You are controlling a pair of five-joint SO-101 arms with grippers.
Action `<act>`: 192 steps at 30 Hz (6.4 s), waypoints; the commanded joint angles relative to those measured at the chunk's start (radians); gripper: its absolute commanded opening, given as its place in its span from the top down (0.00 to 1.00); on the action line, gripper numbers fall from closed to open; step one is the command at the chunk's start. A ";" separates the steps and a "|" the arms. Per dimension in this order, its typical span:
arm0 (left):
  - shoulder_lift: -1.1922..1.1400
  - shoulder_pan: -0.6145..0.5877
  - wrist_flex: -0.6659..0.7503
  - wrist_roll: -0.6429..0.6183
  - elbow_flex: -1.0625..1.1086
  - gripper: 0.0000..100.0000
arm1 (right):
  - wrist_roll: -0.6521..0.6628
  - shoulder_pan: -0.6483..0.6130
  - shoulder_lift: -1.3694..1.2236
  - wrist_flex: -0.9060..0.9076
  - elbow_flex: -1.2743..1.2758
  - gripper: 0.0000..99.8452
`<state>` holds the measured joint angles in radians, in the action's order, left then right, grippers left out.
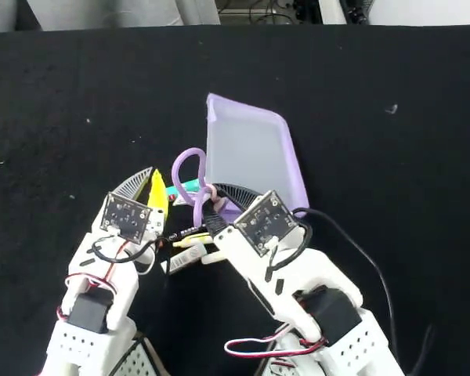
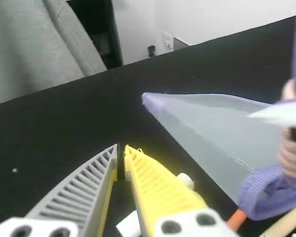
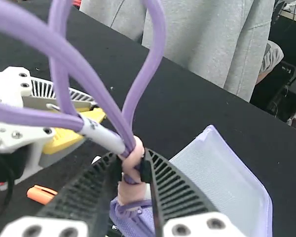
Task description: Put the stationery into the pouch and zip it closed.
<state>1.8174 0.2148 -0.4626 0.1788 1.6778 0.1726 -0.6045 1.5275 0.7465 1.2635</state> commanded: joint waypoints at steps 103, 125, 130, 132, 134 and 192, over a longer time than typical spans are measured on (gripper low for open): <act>0.008 0.064 -0.138 -0.037 -0.097 0.77 | 0.000 0.084 -0.012 -0.068 -0.004 0.99; 0.005 0.065 -0.089 -0.035 -0.088 0.68 | -0.006 0.117 -0.012 -0.100 0.015 0.99; 0.003 0.039 -0.083 -0.063 -0.097 0.68 | -0.006 0.117 -0.012 -0.098 0.015 0.99; 0.003 0.039 -0.081 -0.075 -0.097 0.68 | -0.006 0.117 -0.012 -0.098 0.015 0.99; 0.003 0.038 -0.081 -0.074 -0.096 0.68 | -0.006 0.117 -0.012 -0.098 0.015 0.99; -0.505 0.157 0.212 -0.072 -0.222 0.87 | -0.008 0.115 -0.002 -0.078 0.002 0.99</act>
<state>1.3172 0.3575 -0.2785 0.1097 1.4676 0.1726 -0.5079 1.5275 0.6743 1.2835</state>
